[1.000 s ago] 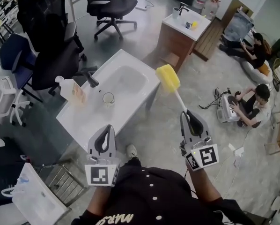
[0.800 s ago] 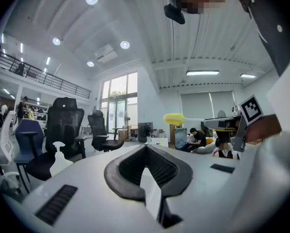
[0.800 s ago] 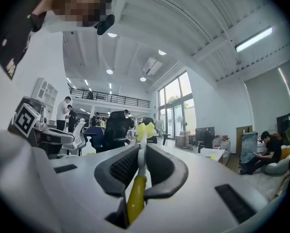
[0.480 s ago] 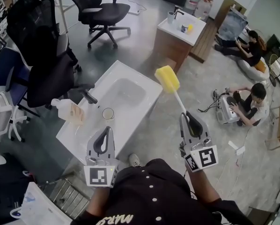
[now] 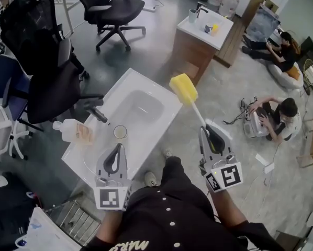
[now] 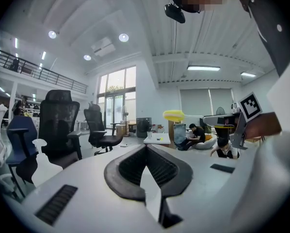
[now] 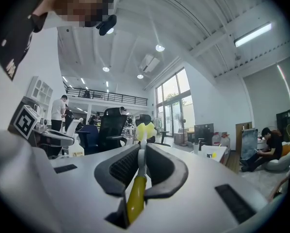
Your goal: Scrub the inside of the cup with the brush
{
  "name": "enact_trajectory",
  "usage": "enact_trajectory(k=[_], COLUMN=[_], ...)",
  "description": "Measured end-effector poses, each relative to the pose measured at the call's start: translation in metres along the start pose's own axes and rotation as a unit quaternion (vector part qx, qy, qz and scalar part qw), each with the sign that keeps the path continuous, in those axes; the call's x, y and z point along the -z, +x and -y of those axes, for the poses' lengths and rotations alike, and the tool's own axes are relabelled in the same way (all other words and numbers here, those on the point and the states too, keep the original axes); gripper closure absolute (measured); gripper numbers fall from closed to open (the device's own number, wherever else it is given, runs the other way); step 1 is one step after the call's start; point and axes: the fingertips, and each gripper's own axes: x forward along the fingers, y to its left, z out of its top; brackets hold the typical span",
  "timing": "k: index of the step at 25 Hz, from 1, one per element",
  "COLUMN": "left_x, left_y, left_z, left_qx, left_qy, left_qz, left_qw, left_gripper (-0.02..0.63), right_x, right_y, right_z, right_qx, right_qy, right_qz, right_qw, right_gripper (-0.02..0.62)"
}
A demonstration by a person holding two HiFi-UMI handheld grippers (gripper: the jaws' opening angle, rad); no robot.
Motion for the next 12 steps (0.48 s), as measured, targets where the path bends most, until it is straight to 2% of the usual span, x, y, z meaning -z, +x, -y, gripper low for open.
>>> enact_trajectory(k=[8, 12], left_x=[-0.005, -0.014], left_y=[0.045, 0.063], left_z=[-0.021, -0.036], left_qx=[-0.047, -0.083], left_qy=[-0.018, -0.025], left_qz=[-0.006, -0.003], left_qw=[0.9987, 0.9963], left_gripper=[0.580, 0.580], right_x=[-0.005, -0.010], right_y=[0.075, 0.115], right_z=[0.030, 0.036], right_qx=[-0.052, -0.090], right_qy=[-0.004, -0.007], right_qz=[0.002, -0.002], right_qw=[0.999, 0.996], right_gripper=[0.545, 0.545])
